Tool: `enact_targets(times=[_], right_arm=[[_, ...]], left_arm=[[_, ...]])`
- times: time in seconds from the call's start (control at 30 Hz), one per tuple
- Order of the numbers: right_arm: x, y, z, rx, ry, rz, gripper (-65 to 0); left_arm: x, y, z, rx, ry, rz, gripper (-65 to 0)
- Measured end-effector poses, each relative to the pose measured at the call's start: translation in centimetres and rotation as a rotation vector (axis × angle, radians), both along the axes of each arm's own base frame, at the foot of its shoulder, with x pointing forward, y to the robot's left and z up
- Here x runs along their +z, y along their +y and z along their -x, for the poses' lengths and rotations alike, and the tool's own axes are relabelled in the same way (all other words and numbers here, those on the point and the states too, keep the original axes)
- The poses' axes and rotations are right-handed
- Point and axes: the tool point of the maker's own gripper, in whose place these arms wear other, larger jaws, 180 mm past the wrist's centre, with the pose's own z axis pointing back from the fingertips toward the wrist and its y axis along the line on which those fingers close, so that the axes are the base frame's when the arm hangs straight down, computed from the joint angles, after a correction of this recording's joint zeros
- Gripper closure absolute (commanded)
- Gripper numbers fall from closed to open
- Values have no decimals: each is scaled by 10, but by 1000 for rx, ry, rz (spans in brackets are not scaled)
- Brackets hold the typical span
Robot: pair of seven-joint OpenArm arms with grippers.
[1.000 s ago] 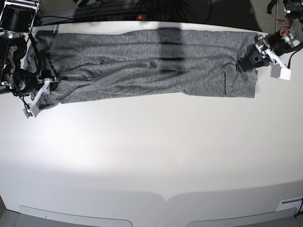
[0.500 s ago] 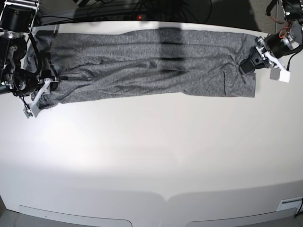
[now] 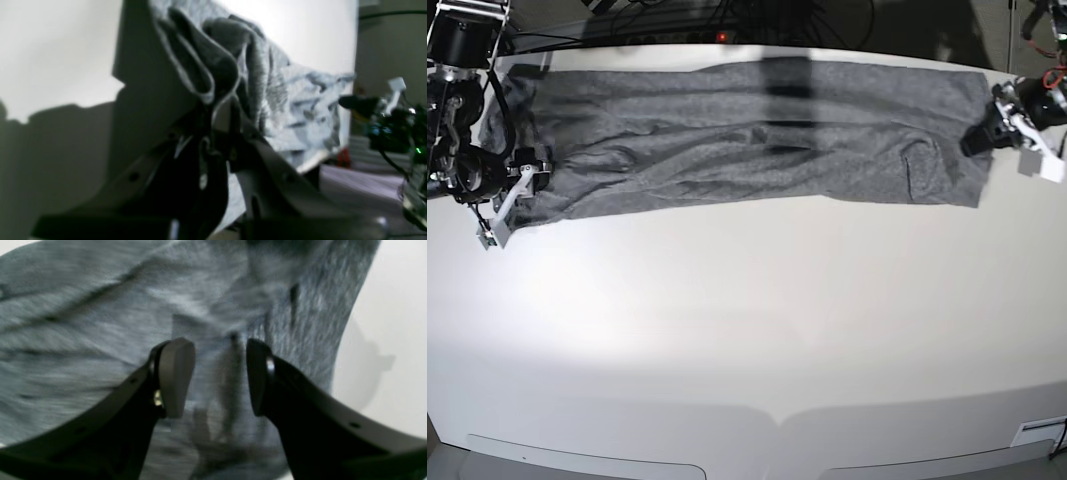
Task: Fold the T-shirt properly
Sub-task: 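Fold the strip's end with the left gripper toward the right gripper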
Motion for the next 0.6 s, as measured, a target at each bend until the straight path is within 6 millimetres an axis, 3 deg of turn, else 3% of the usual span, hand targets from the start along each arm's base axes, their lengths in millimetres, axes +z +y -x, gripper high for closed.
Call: enact_targets(times=[0.1,0.3,0.47,0.6], right_arm=[[0,0,1,0,4,1,-293],[-1,1,1,0,4,-2,-293],[-9,19,0,-1,1,-46,-293],[-11,26,-1,-1,-7,-63,-293]], left_arm=[[-1,20,-2,-6,6,-102,0],[8,27,-6,-33,-12,-145,0],[28,-1,-11,-106,-87,-152,0],[38,-37,2,-168,-134,-170,0]])
